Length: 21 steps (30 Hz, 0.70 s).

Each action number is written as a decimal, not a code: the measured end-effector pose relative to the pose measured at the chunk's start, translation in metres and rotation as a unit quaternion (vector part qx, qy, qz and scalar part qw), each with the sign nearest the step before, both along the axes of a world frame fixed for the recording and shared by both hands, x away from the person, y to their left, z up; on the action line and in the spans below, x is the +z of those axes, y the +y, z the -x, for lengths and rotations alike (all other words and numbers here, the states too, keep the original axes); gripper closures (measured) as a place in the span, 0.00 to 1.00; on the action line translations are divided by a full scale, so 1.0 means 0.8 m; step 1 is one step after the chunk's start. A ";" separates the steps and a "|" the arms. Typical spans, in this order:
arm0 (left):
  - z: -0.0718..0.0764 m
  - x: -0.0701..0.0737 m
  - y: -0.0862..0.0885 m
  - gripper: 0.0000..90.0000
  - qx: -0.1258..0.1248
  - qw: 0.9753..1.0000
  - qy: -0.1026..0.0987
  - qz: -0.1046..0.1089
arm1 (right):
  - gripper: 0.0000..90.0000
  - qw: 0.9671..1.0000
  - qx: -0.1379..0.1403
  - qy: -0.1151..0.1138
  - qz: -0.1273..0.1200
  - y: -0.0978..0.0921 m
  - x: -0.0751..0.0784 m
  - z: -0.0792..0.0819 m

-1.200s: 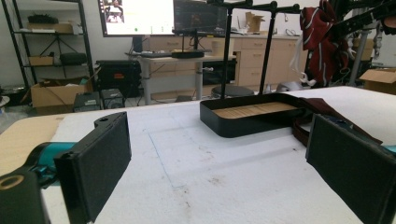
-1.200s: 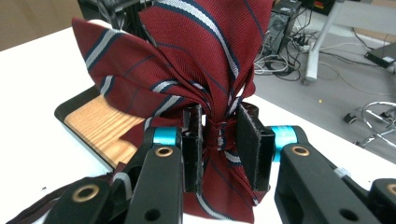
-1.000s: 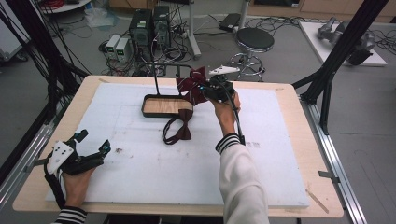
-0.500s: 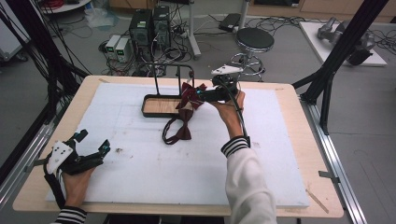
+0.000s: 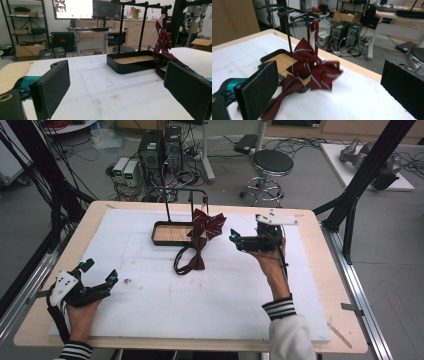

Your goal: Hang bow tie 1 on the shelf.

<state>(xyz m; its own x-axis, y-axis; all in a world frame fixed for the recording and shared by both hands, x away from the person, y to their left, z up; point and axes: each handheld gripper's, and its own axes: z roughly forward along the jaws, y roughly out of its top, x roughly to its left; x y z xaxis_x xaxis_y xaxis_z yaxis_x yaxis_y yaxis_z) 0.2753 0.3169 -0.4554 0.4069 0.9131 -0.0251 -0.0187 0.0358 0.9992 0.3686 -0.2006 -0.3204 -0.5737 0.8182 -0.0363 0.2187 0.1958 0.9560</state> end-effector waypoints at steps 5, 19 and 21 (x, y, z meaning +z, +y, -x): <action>0.000 0.000 0.000 0.08 0.000 1.000 0.000 -0.002 | 0.01 0.999 0.002 -0.029 -0.039 -0.025 -0.022 0.050; 0.000 0.000 -0.001 0.08 0.001 1.000 0.002 -0.005 | 0.01 0.992 -0.046 -0.088 -0.080 -0.074 -0.114 0.126; 0.000 0.000 -0.001 0.08 0.001 1.000 0.002 -0.005 | 0.01 0.991 -0.050 -0.092 -0.085 -0.077 -0.118 0.127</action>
<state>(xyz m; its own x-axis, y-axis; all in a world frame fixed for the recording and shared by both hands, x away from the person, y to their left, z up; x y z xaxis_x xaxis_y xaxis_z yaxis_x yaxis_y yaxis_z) 0.2754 0.3164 -0.4551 0.4043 0.9145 -0.0171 -0.0141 0.0249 0.9996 0.2668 -0.2620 -0.4144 -0.4863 0.8738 0.0107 0.0488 0.0149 0.9987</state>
